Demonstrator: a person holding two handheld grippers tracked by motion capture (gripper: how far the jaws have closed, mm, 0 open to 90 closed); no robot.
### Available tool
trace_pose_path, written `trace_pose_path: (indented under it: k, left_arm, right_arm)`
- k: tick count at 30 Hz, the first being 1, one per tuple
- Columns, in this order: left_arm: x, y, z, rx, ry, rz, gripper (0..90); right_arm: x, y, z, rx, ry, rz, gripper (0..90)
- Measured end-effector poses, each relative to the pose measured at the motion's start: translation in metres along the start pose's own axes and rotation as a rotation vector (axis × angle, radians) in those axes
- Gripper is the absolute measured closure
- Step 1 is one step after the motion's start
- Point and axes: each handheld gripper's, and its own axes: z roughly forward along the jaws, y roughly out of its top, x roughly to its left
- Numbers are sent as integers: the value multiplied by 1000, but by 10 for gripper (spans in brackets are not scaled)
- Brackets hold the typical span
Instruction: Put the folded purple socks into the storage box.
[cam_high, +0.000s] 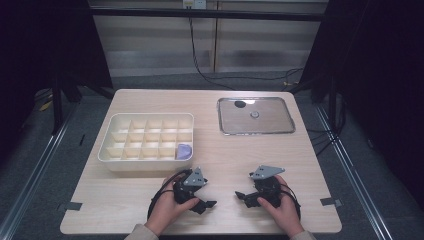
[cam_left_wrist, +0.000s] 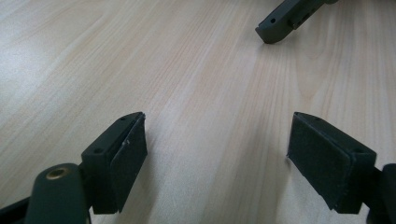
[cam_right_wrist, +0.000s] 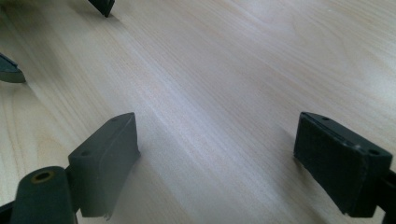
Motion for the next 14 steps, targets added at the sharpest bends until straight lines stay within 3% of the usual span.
trace_pose_path:
  k: [14]
  left_arm:
    - [-1, 0, 0, 11, 15, 11, 191]
  right_arm:
    - [0, 0, 0, 0, 0, -1, 132]
